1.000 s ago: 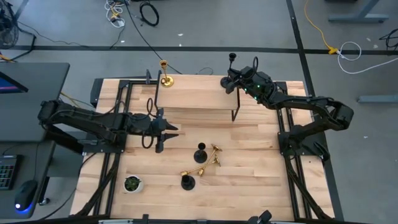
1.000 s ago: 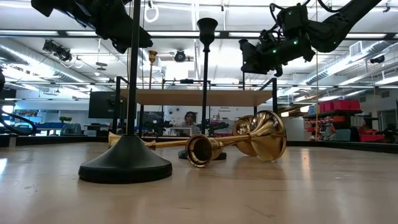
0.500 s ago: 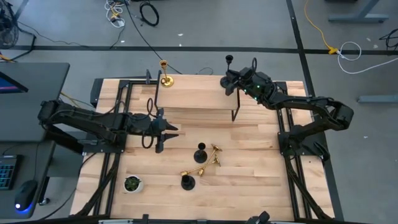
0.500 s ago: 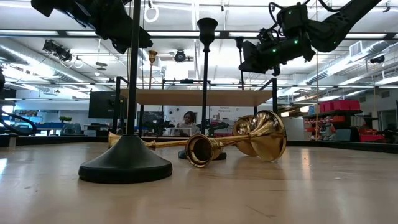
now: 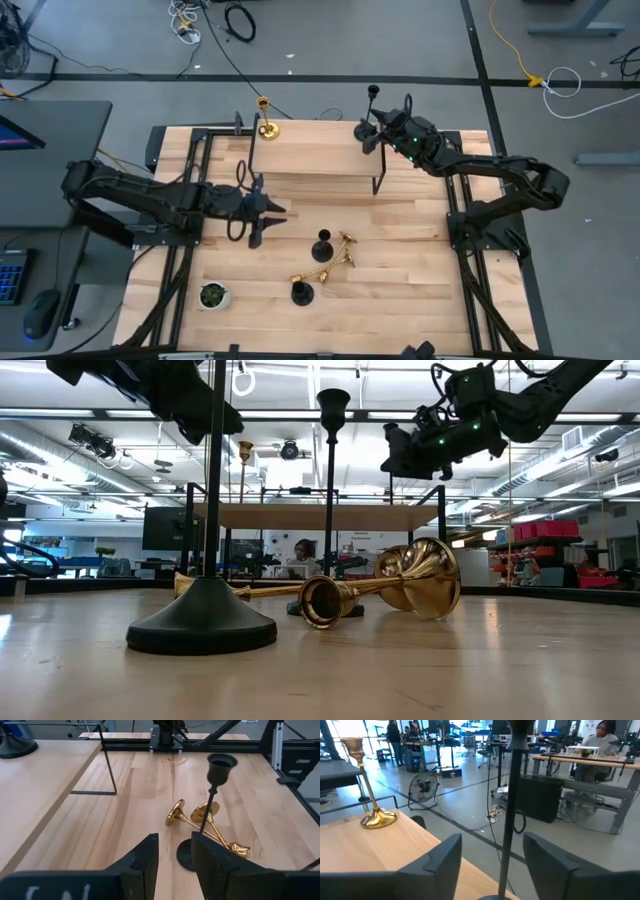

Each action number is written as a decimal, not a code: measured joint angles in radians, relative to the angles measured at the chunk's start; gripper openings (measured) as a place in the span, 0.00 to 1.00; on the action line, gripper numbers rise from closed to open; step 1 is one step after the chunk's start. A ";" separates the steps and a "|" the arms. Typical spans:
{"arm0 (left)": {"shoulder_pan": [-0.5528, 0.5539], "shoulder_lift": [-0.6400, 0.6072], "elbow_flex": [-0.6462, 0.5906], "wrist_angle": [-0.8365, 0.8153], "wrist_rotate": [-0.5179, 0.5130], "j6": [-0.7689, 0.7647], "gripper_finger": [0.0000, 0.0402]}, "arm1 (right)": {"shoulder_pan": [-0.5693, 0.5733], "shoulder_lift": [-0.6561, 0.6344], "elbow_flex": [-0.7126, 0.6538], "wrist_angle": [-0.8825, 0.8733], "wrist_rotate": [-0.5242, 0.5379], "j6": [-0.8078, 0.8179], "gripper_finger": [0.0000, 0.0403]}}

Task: Pick & Place candle stick holders
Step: Put the bottom black candle holder on the shelf aligned with the other black candle holder

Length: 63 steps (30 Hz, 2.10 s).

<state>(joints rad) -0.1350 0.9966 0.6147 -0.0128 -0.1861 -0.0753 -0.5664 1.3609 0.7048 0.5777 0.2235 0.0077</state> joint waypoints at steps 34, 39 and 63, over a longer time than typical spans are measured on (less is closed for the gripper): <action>-0.138 0.138 0.000 0.133 0.265 0.029 0.30 | 0.607 -0.317 0.000 -0.462 -0.099 0.037 0.62; -0.231 0.229 0.000 0.232 0.261 0.070 0.30 | 0.655 -0.316 0.000 -0.434 -0.065 0.033 0.62; -0.297 0.608 0.001 0.723 0.252 0.035 0.30 | 0.699 -0.316 0.000 -0.399 -0.055 0.026 0.62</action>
<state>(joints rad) -0.4320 1.6049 0.6155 0.7101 0.0658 -0.0405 0.1329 1.0451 0.7048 0.1791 0.1688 0.0341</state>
